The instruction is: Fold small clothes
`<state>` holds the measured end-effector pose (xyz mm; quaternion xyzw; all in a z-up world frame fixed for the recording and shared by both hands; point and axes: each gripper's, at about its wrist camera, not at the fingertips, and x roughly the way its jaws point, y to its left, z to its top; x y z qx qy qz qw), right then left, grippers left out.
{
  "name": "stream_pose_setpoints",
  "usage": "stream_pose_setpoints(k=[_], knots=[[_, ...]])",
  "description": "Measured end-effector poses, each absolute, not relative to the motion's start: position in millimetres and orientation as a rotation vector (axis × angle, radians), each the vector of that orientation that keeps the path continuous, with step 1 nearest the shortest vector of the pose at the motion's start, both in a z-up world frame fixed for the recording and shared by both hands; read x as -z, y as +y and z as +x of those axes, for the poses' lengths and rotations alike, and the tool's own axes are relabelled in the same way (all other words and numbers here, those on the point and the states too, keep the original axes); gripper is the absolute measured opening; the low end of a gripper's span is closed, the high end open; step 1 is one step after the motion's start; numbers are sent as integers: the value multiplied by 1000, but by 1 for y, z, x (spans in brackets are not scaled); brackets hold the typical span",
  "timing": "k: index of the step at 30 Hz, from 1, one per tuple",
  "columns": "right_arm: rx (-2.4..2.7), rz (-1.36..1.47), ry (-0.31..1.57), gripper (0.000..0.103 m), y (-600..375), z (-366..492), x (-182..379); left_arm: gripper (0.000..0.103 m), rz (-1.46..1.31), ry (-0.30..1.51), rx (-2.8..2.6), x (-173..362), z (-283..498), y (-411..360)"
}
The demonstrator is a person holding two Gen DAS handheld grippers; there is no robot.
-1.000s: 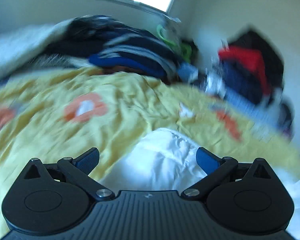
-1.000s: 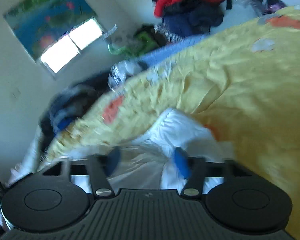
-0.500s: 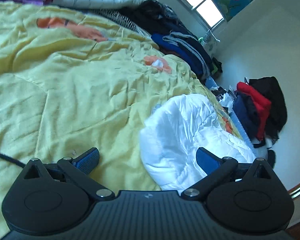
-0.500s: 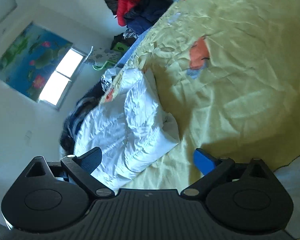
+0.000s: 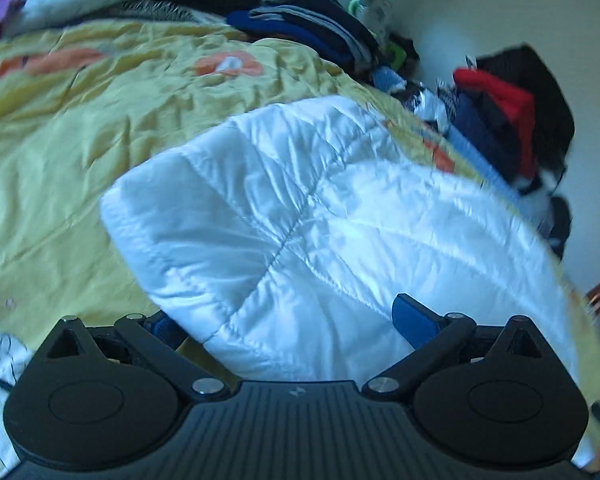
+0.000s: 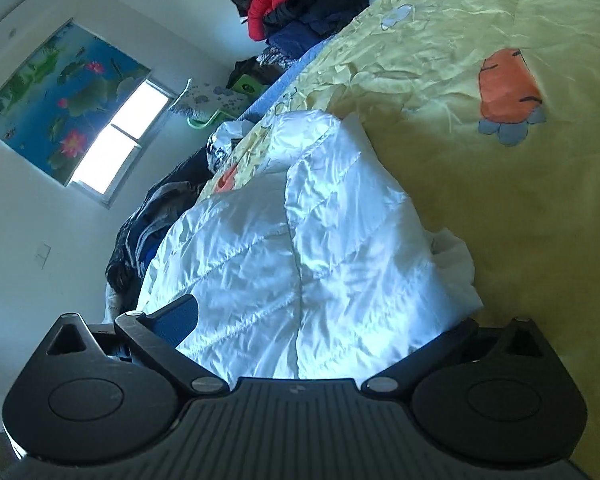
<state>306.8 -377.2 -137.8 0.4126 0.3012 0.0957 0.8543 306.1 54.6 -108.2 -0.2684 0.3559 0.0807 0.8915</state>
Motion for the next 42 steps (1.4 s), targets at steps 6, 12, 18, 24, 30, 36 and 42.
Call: stream_pose_setpoints(k=[6,12,18,24,30,36,42], knots=[[-217,948,678,27,-388,307,162,95,-501,748,-161,107,304,51],[-228,952,660,26,-387,306,160,39,-576,784,-102,107,307,64],[-259,948,624,22,-387,298,149,22,-527,785,-104,97,297,58],[-332,967,606,21,-393,262,134,19,-521,803,-55,88,262,73],[-364,1001,653,21,-396,202,145,19,-515,808,-32,90,213,88],[-340,1105,692,23,-401,192,177,26,-440,776,-43,95,210,78],[-214,1099,631,73,-433,171,148,70,-420,685,-179,73,175,112]])
